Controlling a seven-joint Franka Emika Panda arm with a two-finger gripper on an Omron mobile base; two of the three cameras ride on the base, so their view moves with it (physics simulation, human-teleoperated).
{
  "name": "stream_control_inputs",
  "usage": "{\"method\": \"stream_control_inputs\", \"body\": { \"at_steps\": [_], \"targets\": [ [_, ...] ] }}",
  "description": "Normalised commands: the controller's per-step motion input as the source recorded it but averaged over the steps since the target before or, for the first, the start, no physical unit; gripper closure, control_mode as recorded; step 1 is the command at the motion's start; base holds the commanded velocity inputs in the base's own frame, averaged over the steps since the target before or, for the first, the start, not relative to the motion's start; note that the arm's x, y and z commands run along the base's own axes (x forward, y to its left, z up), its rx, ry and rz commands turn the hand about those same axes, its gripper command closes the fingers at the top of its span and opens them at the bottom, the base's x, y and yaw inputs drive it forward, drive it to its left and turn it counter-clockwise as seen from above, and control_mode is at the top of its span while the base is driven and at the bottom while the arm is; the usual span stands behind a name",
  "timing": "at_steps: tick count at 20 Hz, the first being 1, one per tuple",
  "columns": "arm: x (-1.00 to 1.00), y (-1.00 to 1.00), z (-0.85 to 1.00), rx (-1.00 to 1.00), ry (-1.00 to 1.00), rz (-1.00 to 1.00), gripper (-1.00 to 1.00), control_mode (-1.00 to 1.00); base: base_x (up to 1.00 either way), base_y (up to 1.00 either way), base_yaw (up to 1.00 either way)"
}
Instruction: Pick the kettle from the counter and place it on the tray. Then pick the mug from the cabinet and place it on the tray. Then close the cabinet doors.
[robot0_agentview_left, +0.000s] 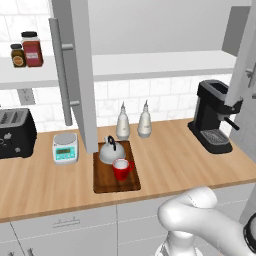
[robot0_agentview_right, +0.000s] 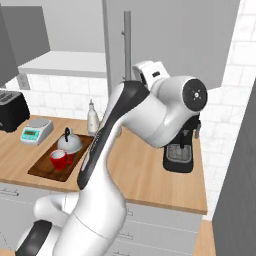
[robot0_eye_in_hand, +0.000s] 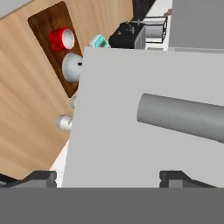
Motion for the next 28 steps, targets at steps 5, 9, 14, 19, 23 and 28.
{"method": "stream_control_inputs", "body": {
  "at_steps": [5, 9, 14, 19, 23, 28],
  "targets": [
    [0.64, 0.25, 0.00, 0.00, -0.03, 0.00, -1.00, -1.00, 0.00, 0.00, 0.00],
    [0.67, 0.27, 0.00, 0.00, -0.03, 0.00, -1.00, -1.00, 0.00, 0.00, 0.00],
    [0.68, 0.31, 0.00, 0.00, -0.02, 0.00, -1.00, -1.00, 0.00, 0.00, 0.00],
    [0.67, 0.35, 0.00, 0.00, -0.01, 0.00, -1.00, -1.00, 0.00, 0.00, 0.00],
    [0.70, 0.36, 0.00, 0.00, -0.01, -0.01, -1.00, -1.00, 0.00, 0.00, 0.00],
    [0.70, 0.35, 0.00, 0.00, -0.02, -0.03, -1.00, -1.00, 0.00, 0.00, 0.00]
  ]
}}
